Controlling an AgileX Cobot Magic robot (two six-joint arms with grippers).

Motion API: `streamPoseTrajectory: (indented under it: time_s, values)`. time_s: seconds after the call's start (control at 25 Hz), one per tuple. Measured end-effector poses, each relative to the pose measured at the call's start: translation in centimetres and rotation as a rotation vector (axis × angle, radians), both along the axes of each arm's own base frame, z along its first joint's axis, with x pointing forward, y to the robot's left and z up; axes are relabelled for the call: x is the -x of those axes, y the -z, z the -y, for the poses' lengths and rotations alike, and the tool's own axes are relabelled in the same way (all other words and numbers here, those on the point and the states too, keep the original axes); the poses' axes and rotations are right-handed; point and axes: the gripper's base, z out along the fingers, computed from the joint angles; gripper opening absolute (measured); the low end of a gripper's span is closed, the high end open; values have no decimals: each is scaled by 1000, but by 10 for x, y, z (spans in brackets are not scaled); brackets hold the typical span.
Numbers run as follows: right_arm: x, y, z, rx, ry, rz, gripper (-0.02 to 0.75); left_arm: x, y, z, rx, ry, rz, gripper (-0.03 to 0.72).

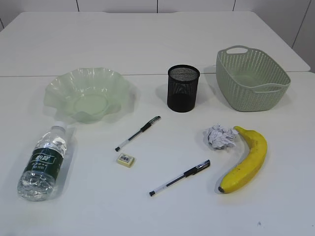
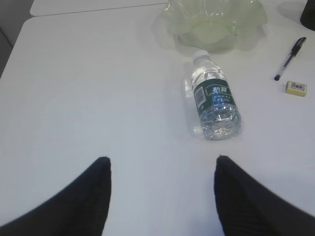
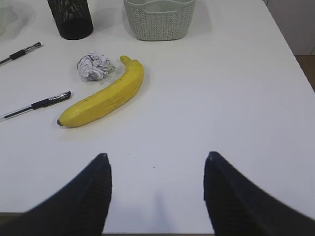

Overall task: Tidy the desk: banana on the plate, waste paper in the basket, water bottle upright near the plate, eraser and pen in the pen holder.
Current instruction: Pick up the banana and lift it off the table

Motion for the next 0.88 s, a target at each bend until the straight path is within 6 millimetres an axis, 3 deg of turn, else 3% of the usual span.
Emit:
streamPoseTrajectory:
  time_s: [0.48,0.88]
  values:
    - [2,-1,0,0,0,-23,442,0,0,0,2,1,-2,466]
    - [-16,-22,-1,-18,-10,-154,442,-4,-1,0,4,3,-49,466]
